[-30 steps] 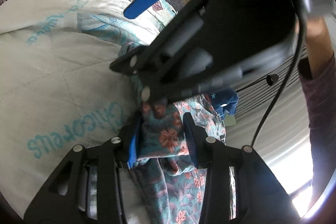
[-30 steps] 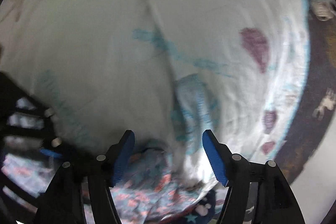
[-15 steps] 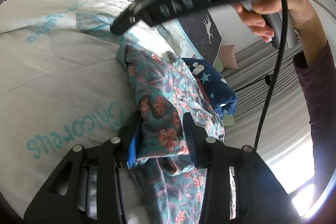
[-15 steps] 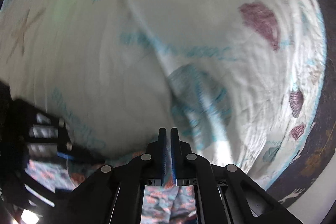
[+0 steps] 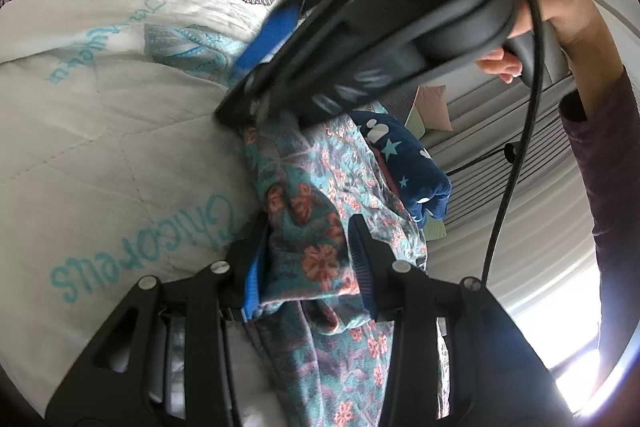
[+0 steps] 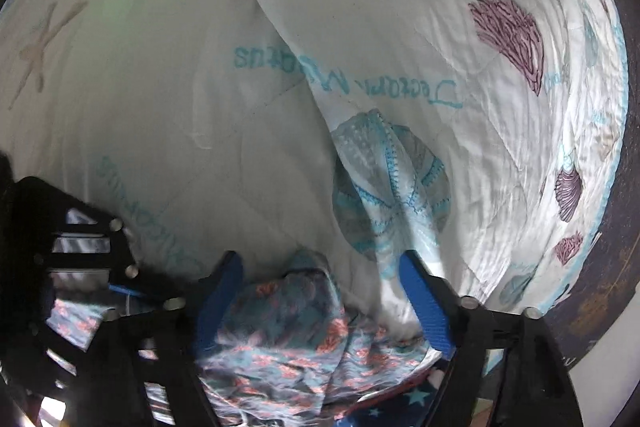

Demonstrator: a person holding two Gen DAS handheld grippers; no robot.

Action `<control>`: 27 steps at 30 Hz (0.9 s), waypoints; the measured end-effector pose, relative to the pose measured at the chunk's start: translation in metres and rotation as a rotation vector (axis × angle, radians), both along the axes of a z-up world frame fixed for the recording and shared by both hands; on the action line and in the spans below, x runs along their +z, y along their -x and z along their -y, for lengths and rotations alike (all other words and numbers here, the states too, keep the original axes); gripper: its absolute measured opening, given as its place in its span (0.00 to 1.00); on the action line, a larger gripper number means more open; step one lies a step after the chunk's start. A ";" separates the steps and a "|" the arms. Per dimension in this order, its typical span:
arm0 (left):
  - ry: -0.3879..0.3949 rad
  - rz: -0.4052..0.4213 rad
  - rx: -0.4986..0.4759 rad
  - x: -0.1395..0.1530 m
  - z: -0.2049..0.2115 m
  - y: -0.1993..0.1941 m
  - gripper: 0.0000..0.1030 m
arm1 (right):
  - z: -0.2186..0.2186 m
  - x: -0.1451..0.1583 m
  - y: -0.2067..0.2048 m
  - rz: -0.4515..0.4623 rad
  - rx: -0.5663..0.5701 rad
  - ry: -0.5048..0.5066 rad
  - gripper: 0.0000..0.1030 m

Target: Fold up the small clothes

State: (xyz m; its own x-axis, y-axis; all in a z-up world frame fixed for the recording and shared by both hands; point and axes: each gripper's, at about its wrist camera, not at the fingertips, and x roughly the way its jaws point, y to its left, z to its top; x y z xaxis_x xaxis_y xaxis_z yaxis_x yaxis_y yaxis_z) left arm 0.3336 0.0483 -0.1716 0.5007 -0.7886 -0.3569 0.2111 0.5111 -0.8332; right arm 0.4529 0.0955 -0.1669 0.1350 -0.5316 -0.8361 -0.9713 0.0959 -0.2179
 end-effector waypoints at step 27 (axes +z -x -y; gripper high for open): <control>0.021 -0.018 0.023 -0.003 -0.008 0.001 0.40 | 0.011 0.061 -0.022 0.259 -0.117 -0.199 0.37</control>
State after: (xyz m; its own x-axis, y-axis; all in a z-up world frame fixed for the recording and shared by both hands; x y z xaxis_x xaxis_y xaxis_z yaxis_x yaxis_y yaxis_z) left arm 0.3327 0.0564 -0.1747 0.5128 -0.7841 -0.3497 0.1843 0.4984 -0.8471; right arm 0.4744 0.0849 -0.1059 0.3046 -0.3857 -0.8709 -0.8660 0.2685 -0.4218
